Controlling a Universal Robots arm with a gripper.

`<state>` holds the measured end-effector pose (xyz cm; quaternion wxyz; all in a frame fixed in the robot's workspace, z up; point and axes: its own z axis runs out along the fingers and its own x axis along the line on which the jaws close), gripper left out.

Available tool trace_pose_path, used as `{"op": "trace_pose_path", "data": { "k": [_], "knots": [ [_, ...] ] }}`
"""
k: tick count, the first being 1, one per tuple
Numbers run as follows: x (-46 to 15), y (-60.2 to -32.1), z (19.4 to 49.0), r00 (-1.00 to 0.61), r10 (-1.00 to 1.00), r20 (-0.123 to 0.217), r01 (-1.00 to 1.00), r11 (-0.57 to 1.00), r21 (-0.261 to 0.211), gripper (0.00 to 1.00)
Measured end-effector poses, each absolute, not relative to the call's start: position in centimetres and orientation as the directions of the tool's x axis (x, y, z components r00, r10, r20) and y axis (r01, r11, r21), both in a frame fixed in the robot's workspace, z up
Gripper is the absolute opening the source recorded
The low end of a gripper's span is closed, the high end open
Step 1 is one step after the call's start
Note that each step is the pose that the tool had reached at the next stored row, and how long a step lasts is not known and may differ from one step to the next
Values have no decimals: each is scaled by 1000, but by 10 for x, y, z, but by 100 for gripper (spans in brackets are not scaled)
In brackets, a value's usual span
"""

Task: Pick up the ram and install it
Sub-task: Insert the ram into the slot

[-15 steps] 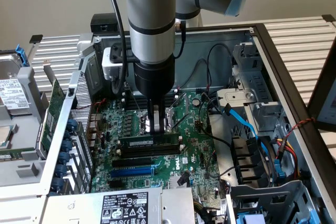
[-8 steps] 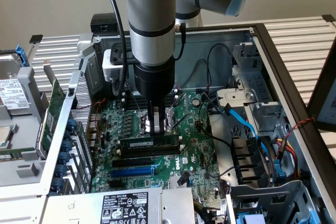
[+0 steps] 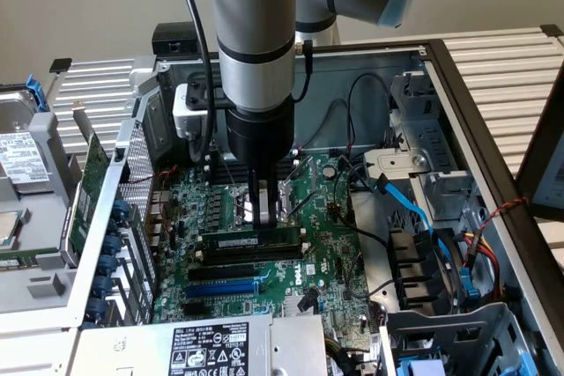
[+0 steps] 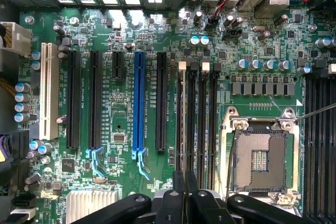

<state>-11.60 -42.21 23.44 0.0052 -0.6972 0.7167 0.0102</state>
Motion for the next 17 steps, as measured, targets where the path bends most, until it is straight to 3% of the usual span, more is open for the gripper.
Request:
{"op": "trace_pose_path", "data": {
  "k": [17],
  "knots": [
    [-116, -422, 233, -39, -999, -22, -999, 39, 7, 12]
  ]
}}
